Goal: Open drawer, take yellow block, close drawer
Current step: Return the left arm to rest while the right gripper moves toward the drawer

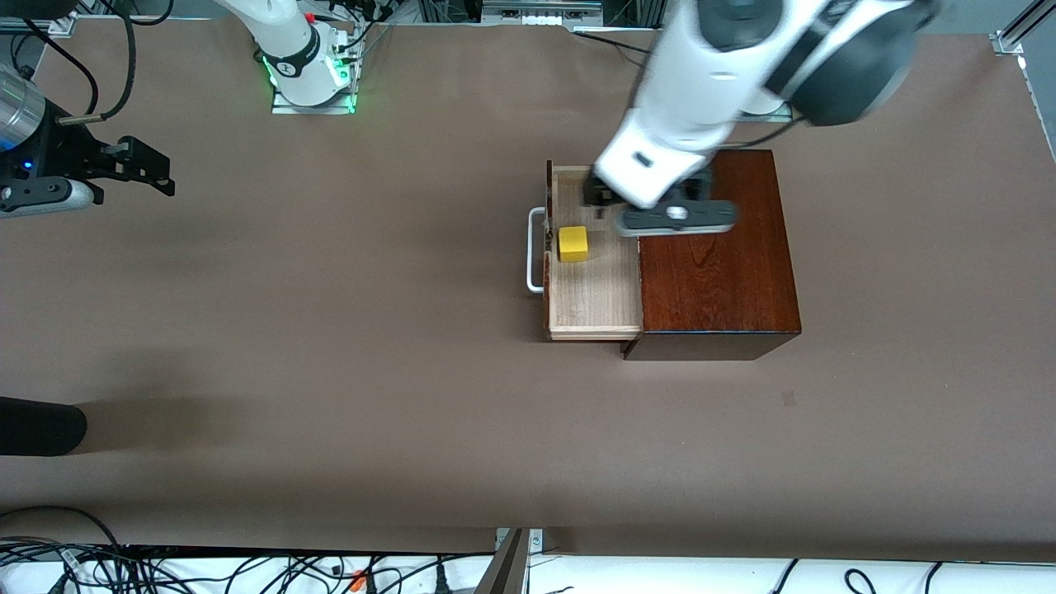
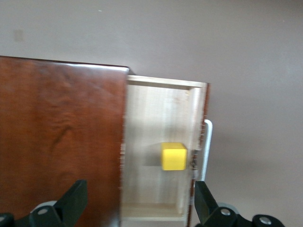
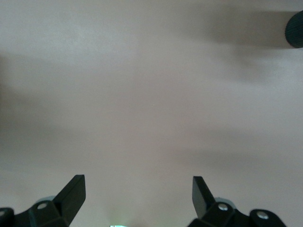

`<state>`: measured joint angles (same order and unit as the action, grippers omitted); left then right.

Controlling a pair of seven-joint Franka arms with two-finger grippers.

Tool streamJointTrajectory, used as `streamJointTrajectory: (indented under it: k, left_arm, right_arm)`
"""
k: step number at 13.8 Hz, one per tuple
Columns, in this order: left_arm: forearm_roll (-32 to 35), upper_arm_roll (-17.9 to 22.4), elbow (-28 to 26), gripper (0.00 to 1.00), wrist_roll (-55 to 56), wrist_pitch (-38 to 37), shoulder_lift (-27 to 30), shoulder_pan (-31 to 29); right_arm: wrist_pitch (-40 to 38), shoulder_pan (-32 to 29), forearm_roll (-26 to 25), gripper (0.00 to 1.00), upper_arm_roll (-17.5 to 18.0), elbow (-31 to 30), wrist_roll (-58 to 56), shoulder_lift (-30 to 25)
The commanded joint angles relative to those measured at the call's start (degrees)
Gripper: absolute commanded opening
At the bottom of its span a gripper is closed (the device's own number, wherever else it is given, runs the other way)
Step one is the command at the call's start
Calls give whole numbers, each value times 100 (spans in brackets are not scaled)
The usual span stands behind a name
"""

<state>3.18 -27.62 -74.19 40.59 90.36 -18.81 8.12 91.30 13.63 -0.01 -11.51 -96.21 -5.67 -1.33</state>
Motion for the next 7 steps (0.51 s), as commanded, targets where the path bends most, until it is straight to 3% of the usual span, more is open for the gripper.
streamJointTrajectory:
  k: [1, 3, 7]
  left_arm:
    - [-247, -59, -763, 100, -507, 53, 667, -660]
    - [-422, 37, -869, 100, -1033, -52, 852, -995]
    - [-871, 1712, -1123, 100, -2465, -317, 1299, -541]
  right_arm:
    - [-34, 26, -8, 100, 34, 226, -49, 168]
    - [-103, 131, -34, 100, 131, 322, -75, 448]
    - [-374, 350, 18, 100, 192, 401, -915, 773]
